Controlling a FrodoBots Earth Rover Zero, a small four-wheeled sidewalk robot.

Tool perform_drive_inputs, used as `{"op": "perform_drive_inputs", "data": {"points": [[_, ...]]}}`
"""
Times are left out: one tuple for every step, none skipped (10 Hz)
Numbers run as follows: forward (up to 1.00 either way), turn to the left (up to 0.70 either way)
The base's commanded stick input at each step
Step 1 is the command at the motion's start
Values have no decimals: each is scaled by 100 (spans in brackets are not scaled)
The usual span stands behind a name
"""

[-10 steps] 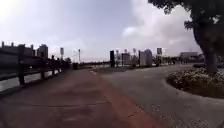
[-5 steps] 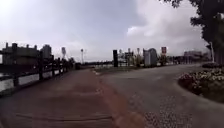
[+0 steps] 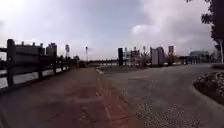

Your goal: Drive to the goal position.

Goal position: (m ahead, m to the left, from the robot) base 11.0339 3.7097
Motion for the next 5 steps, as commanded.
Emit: {"op": "perform_drive_inputs", "data": {"points": [[89,36],[89,36],[89,36],[89,36],[89,16]]}}
